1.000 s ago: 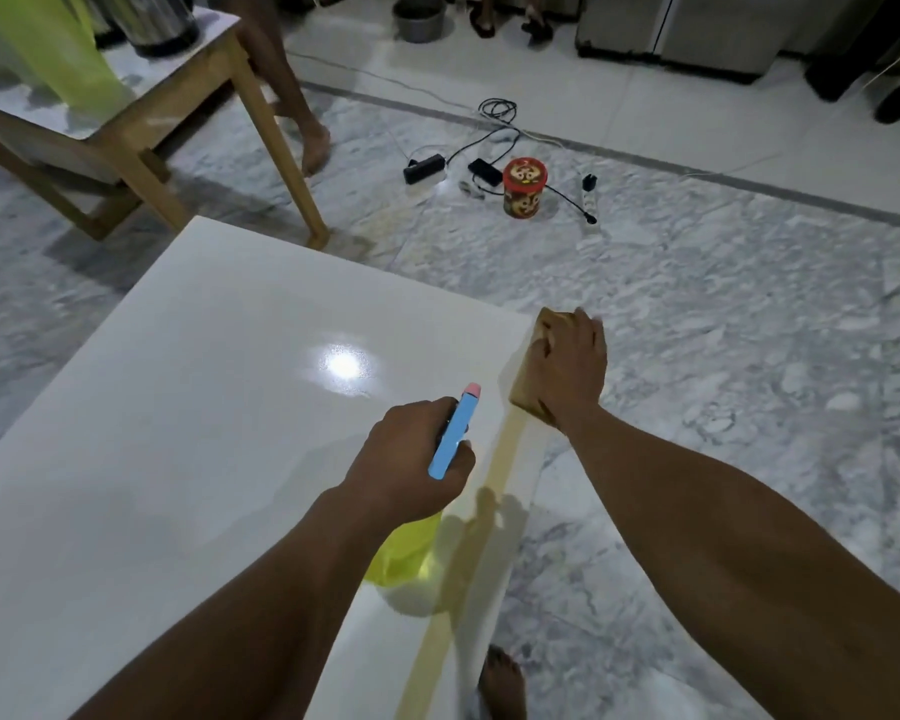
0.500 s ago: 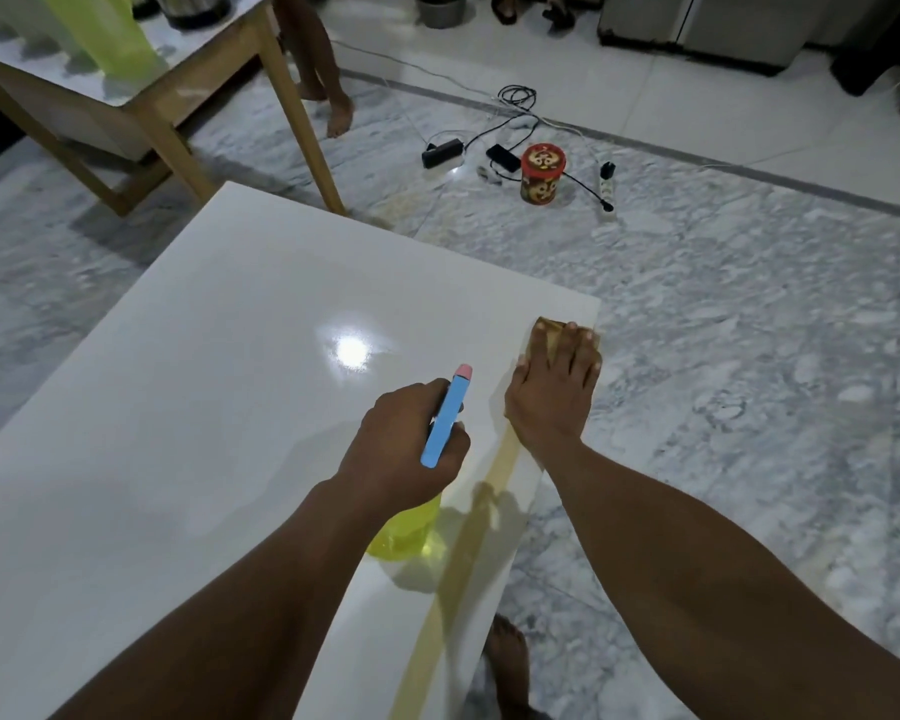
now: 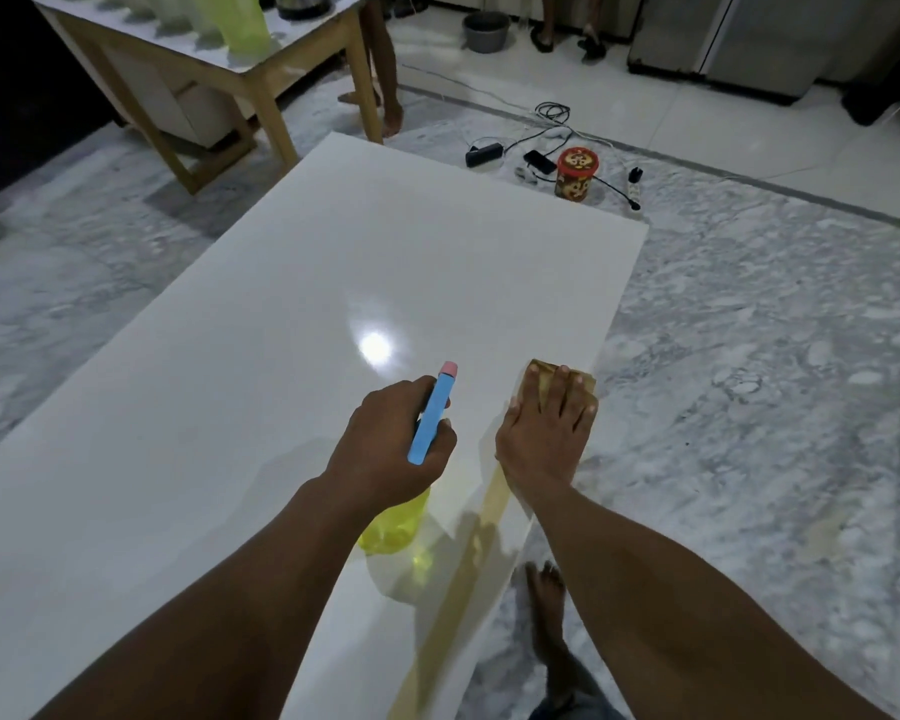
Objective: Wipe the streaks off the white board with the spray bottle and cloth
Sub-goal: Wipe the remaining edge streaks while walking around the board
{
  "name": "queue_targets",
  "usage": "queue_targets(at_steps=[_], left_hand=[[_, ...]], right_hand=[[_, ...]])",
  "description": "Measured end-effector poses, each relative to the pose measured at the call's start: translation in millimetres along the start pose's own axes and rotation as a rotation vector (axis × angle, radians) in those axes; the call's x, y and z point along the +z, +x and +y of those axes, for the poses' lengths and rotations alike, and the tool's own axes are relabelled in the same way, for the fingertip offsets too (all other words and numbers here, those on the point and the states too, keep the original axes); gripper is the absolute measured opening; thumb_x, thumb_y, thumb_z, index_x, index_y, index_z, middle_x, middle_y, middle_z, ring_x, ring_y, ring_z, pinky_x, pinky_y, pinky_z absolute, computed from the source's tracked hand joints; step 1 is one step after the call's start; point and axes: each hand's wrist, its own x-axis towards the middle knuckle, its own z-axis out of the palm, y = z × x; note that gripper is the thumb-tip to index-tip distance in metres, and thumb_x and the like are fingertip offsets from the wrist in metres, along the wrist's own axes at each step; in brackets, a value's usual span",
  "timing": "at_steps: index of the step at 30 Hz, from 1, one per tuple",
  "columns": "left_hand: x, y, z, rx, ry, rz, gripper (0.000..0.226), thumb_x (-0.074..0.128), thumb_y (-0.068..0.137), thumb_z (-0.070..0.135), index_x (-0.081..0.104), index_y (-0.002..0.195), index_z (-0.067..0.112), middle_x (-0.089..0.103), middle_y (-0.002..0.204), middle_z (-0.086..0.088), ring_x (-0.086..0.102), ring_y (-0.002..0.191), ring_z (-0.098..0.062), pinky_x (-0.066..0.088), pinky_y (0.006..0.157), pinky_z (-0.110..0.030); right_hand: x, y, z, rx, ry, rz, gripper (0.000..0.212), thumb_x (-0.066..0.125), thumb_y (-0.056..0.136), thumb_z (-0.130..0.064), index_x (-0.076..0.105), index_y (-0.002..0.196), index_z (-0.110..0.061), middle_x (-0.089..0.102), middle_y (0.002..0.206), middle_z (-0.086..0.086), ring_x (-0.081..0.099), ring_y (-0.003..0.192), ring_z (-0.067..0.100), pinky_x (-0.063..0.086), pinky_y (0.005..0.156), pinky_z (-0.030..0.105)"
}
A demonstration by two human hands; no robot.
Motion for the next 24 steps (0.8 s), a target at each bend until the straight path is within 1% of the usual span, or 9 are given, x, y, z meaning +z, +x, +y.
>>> queue_targets(at_steps=[2, 4, 9, 11, 13, 17, 19, 22, 24], left_hand=[[-11.2, -46.5, -12.0, 0.002, 0.014, -0.008, 0.033, 0.056, 0.086, 0.036, 0.067, 0.107, 0.014, 0.072, 0.090, -0.003, 0.067, 0.076, -0.024, 0.058, 0.075, -0.045], [-17.4, -82.3, -23.3, -0.025, 0.010, -0.021, 0.034, 0.054, 0.084, 0.037, 0.067, 0.106, 0.015, 0.072, 0.089, -0.002, 0.067, 0.075, -0.024, 0.058, 0.076, -0.045], [-25.5, -162.5, -49.0, -0.035, 0.008, -0.029, 0.030, 0.056, 0.085, 0.035, 0.067, 0.105, 0.014, 0.072, 0.087, -0.003, 0.067, 0.074, -0.025, 0.059, 0.075, -0.047], [-25.1, -184.5, -56.6, -0.032, -0.003, -0.021, 0.024, 0.061, 0.089, 0.030, 0.067, 0.105, 0.014, 0.071, 0.088, -0.004, 0.067, 0.074, -0.025, 0.059, 0.074, -0.047], [-23.4, -203.2, -61.3, -0.019, 0.002, -0.002, 0.018, 0.065, 0.091, 0.024, 0.067, 0.106, 0.014, 0.071, 0.088, -0.004, 0.066, 0.073, -0.025, 0.058, 0.074, -0.045], [-22.8, -246.2, -67.7, -0.001, 0.008, 0.016, 0.018, 0.067, 0.093, 0.022, 0.067, 0.109, 0.014, 0.071, 0.089, -0.002, 0.065, 0.073, -0.022, 0.058, 0.073, -0.041], [-24.1, -266.9, -70.2, -0.006, 0.003, 0.024, 0.019, 0.067, 0.093, 0.022, 0.068, 0.109, 0.014, 0.071, 0.090, -0.002, 0.066, 0.074, -0.022, 0.058, 0.074, -0.040], [-28.6, -303.6, -73.7, -0.022, 0.001, 0.051, 0.018, 0.068, 0.093, 0.021, 0.067, 0.109, 0.015, 0.071, 0.089, -0.003, 0.066, 0.074, -0.023, 0.059, 0.073, -0.041], [-33.2, -336.9, -77.9, -0.031, 0.009, 0.076, 0.018, 0.067, 0.093, 0.022, 0.068, 0.110, 0.015, 0.072, 0.090, -0.004, 0.067, 0.075, -0.024, 0.059, 0.074, -0.041]], right_hand=[[4.3, -53.2, -8.3, -0.002, 0.007, -0.030, 0.060, 0.021, 0.104, -0.043, 0.006, 0.161, -0.028, 0.000, 0.169, 0.009, -0.008, 0.155, 0.033, -0.002, 0.123, 0.056], [8.5, -94.3, -15.2, -0.006, 0.020, -0.029, 0.060, 0.021, 0.104, -0.043, 0.006, 0.161, -0.029, 0.000, 0.169, 0.009, -0.007, 0.155, 0.032, -0.003, 0.123, 0.056], [20.3, -187.5, -29.5, -0.020, 0.021, -0.039, 0.061, 0.019, 0.104, -0.043, 0.004, 0.161, -0.029, -0.003, 0.169, 0.007, -0.008, 0.155, 0.030, -0.003, 0.123, 0.057], [25.2, -215.5, -32.7, -0.024, 0.037, -0.020, 0.061, 0.021, 0.104, -0.043, 0.009, 0.161, -0.027, 0.001, 0.169, 0.008, -0.005, 0.156, 0.031, -0.001, 0.123, 0.057], [29.1, -237.1, -34.6, -0.022, 0.041, -0.014, 0.061, 0.021, 0.103, -0.043, 0.010, 0.161, -0.027, 0.002, 0.169, 0.009, -0.004, 0.156, 0.031, -0.001, 0.123, 0.057], [34.5, -285.0, -39.1, -0.021, 0.081, -0.013, 0.062, 0.019, 0.102, -0.044, 0.012, 0.161, -0.026, 0.001, 0.169, 0.009, -0.005, 0.156, 0.032, 0.000, 0.123, 0.057], [38.6, -310.7, -41.9, -0.027, 0.094, -0.017, 0.062, 0.018, 0.102, -0.045, 0.009, 0.161, -0.027, -0.001, 0.169, 0.008, -0.007, 0.155, 0.031, 0.000, 0.123, 0.056], [40.6, -346.6, -44.5, -0.031, 0.113, -0.037, 0.061, 0.023, 0.104, -0.044, 0.005, 0.160, -0.028, -0.006, 0.169, 0.007, -0.011, 0.155, 0.030, -0.003, 0.123, 0.056], [41.6, -374.3, -48.6, -0.036, 0.122, -0.064, 0.061, 0.022, 0.105, -0.044, 0.003, 0.161, -0.028, -0.009, 0.169, 0.006, -0.014, 0.154, 0.030, -0.003, 0.123, 0.056]])
